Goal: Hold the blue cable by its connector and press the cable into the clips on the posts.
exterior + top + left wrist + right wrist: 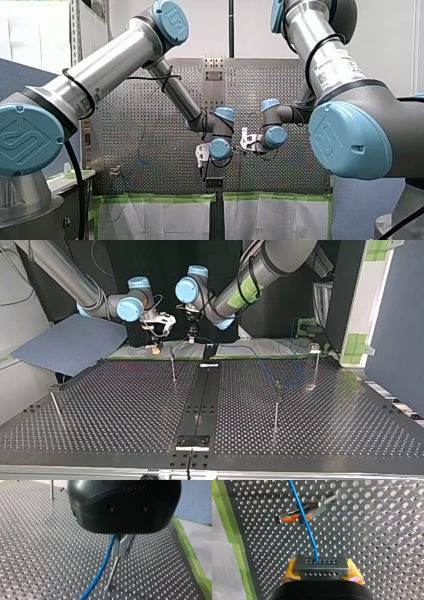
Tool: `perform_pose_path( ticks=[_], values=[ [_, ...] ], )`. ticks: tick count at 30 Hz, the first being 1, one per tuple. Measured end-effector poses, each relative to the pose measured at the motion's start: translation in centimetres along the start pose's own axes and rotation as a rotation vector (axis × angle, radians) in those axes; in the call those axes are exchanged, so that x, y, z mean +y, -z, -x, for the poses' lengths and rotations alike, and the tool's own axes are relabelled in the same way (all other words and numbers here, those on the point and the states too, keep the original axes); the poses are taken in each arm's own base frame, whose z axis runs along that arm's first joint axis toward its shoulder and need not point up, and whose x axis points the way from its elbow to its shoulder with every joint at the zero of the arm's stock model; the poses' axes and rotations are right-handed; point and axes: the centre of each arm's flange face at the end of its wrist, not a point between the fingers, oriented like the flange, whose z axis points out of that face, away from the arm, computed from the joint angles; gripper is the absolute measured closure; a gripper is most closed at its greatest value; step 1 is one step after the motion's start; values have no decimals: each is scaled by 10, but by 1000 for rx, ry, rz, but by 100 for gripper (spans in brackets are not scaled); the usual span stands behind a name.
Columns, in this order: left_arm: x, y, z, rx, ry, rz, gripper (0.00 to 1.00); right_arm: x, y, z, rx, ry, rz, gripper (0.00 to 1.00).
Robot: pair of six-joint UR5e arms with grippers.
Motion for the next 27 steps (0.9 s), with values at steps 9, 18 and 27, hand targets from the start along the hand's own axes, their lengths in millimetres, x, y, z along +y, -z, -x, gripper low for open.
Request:
perform_pose_path(
  ticks=[9,18,27],
  values=[
    [14,-7,-28,61,-31,16,100,14,-6,0,5,-42,-52,100],
    [13,-28,-24,61,11,-18,100,27,-11,16,-27,-68,-80,100],
    [5,-41,-15,48,59,-57,100,54,-17,15,-18,-106,-87,100]
  ],
)
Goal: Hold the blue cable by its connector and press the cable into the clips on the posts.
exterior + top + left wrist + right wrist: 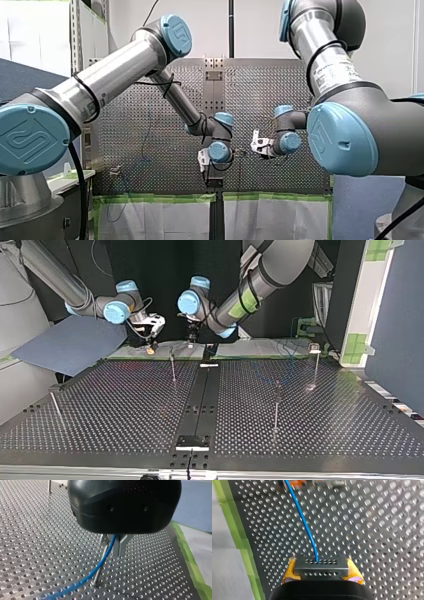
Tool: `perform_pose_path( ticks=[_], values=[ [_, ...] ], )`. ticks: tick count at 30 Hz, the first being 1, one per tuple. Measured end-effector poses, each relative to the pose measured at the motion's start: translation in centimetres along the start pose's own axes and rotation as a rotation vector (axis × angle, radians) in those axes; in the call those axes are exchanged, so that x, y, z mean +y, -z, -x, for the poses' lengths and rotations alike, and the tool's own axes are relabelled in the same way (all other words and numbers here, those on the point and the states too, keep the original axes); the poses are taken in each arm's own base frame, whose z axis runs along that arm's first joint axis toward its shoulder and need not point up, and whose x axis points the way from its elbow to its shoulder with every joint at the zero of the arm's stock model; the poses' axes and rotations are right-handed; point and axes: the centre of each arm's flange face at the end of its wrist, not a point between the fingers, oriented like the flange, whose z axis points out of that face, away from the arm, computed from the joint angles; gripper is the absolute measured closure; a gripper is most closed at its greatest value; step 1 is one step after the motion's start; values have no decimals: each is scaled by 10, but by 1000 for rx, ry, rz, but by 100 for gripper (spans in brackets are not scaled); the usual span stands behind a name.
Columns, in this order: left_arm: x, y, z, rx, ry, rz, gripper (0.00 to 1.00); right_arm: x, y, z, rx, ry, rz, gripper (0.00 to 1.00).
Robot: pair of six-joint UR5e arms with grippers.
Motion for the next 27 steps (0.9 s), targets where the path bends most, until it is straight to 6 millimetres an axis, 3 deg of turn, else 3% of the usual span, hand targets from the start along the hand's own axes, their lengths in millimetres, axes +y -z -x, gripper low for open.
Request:
perform_pose_path(
  ticks=[9,19,27],
  values=[
    [1,-15,-13,18,2,-7,100,9,-3,-5,25,-11,-44,100],
    [-2,-26,-5,3,13,-26,100,19,-7,-11,63,-19,-41,100],
    [-1,-29,-4,1,19,-41,100,39,-8,-12,76,-33,-15,100]
  ],
)
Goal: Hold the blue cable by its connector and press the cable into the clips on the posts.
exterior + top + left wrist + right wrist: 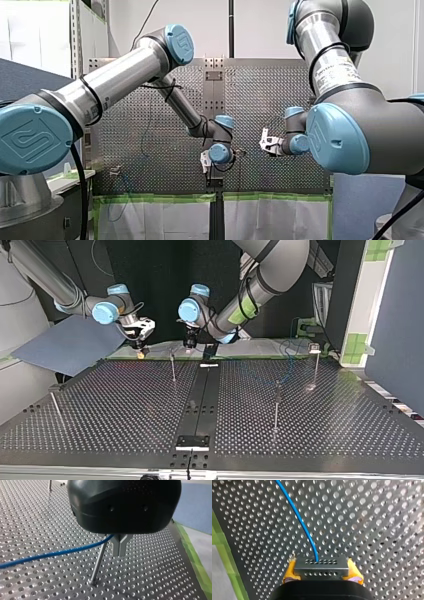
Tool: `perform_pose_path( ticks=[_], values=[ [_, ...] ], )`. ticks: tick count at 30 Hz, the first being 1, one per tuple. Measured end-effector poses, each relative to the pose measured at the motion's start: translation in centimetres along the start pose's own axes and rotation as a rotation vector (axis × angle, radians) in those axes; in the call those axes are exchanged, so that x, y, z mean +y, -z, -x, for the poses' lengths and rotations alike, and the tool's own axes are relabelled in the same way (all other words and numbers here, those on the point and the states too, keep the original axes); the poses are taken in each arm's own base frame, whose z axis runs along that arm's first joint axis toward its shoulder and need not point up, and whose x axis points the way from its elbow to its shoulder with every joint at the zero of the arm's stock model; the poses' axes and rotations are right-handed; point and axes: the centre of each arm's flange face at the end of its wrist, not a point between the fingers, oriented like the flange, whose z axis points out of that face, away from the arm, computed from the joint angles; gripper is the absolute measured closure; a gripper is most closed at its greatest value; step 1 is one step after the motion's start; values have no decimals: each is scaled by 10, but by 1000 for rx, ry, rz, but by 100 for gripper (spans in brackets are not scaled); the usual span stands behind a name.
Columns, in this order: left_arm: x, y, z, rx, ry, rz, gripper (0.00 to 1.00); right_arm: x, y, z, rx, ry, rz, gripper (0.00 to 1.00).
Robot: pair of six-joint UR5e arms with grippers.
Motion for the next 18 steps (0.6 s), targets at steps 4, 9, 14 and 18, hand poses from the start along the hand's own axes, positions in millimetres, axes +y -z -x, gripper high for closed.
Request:
perform_pose_path(
  ticks=[4,9,14,18],
  values=[
    [-3,-1,-1,2,5,-26,100,6,-1,8,-12,-2,7,100],
    [-3,-4,-14,18,4,-38,100,10,-2,20,-31,9,10,100],
    [-6,-10,-17,13,9,-49,100,11,-4,18,-28,13,9,100],
    [-9,-17,-10,2,17,-54,100,12,-7,15,-20,14,8,100]
  ],
)
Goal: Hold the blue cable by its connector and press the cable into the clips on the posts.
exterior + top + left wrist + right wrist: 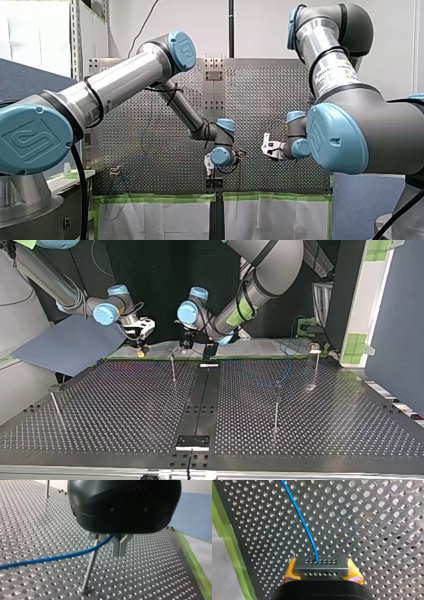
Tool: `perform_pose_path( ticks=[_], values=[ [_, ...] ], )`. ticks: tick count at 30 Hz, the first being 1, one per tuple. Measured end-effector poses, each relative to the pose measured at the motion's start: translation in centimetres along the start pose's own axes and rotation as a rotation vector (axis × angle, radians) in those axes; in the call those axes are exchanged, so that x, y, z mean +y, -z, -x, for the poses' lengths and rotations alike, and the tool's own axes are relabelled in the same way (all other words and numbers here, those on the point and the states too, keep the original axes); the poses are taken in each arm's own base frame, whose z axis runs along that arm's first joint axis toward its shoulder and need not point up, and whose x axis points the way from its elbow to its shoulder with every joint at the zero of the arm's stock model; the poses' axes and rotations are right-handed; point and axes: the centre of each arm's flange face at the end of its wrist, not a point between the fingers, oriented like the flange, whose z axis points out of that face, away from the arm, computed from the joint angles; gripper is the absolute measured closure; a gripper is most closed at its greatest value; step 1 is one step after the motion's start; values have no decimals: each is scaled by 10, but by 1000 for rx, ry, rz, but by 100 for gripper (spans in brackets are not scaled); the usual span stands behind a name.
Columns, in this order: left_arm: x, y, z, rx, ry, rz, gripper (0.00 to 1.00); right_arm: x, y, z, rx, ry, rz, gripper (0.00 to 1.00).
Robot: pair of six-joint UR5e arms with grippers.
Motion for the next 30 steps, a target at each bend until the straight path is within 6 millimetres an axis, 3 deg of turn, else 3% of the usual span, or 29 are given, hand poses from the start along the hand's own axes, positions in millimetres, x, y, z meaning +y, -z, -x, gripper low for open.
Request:
perform_pose_path(
  ticks=[10,30],
  values=[
    [-2,-14,18,-25,13,2,100,3,-4,-6,16,10,10,100],
    [3,-18,21,-30,-1,11,100,8,-5,-7,29,21,42,100]
  ],
)
